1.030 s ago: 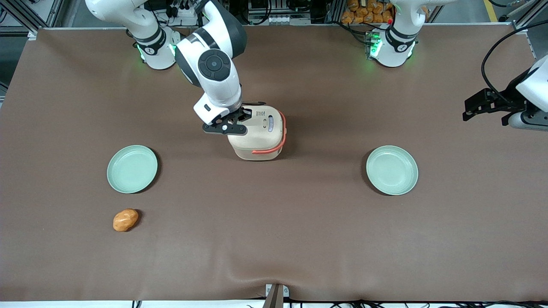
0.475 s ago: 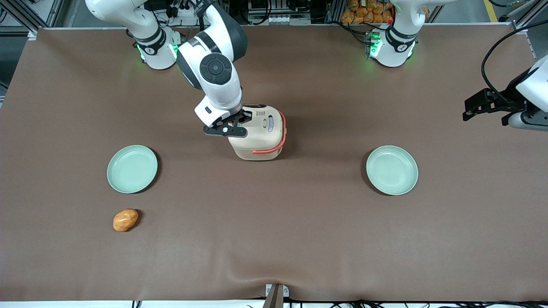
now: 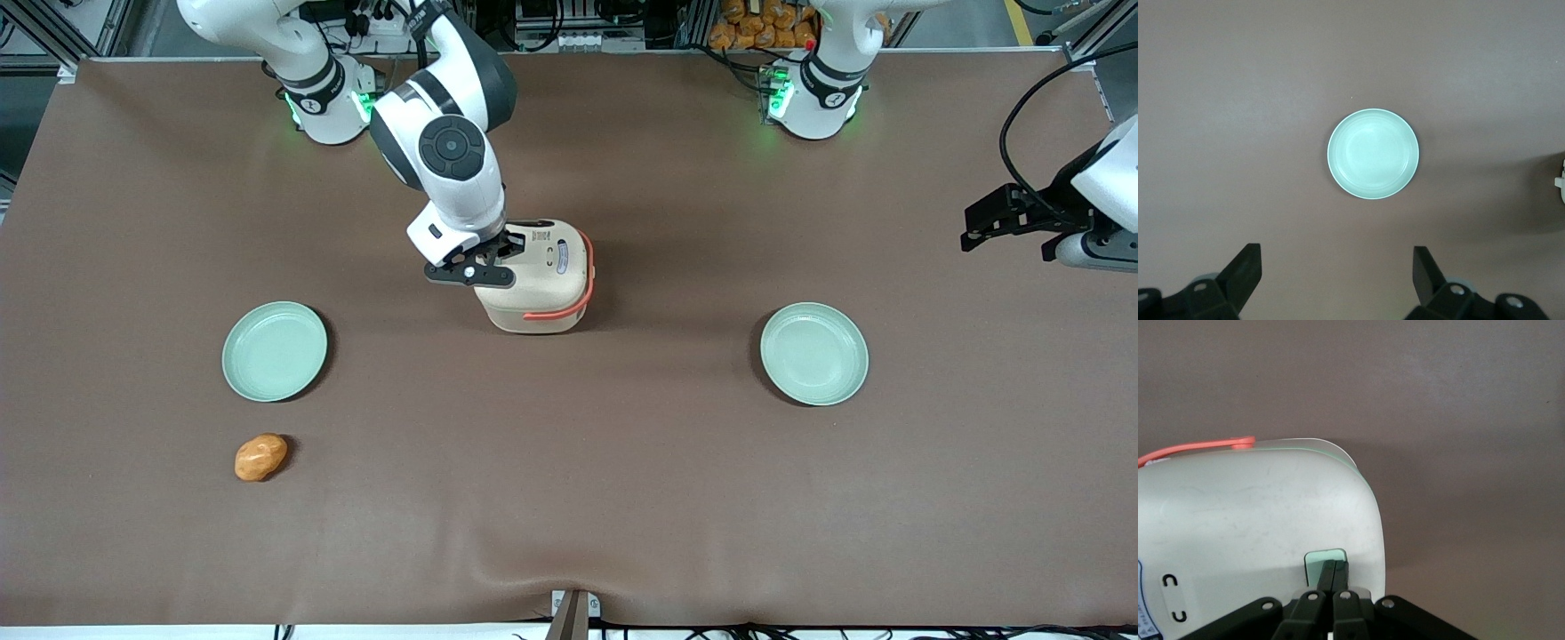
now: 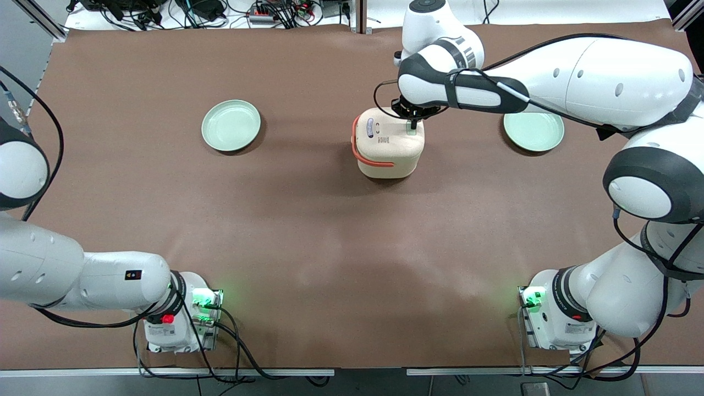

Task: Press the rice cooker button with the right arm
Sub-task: 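Lift the right gripper off the cooker and retract it toward its base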

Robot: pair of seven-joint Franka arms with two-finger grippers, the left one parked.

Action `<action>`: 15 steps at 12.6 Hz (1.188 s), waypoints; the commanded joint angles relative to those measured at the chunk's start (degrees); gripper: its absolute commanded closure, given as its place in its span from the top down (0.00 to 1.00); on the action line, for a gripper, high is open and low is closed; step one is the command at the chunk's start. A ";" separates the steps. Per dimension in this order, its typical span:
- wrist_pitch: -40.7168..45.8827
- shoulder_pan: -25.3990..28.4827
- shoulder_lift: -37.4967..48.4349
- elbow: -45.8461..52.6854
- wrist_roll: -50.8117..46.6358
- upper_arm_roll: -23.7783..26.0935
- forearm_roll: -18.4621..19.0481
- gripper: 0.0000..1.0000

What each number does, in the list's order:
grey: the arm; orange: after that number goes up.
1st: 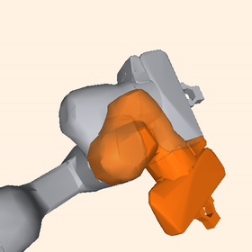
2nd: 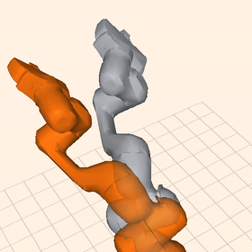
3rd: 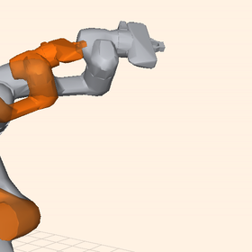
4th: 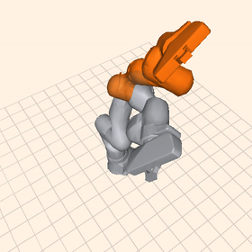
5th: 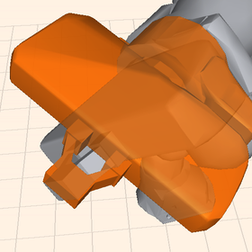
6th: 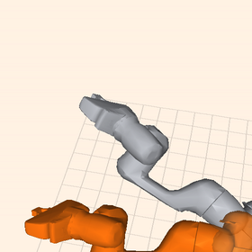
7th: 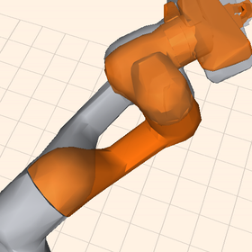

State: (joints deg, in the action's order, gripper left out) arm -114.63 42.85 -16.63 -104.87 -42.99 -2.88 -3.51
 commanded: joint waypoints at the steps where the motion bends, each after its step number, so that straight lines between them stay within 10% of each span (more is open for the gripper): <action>1: -1.56 0.83 -0.77 -0.60 -1.31 -0.20 0.00 0.00; 8: 2.80 -0.91 0.54 3.50 -0.79 -0.29 -0.08 0.00; 9: 9.27 -3.36 0.46 8.66 -0.26 -0.29 -0.35 0.09; 11: 20.45 -7.50 0.55 17.90 3.15 -0.29 -0.44 1.00; 15: 33.93 -19.26 3.97 27.07 13.96 -0.46 0.44 1.00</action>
State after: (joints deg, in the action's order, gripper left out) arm -84.29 29.11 -13.93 -80.56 -33.32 -4.27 -3.27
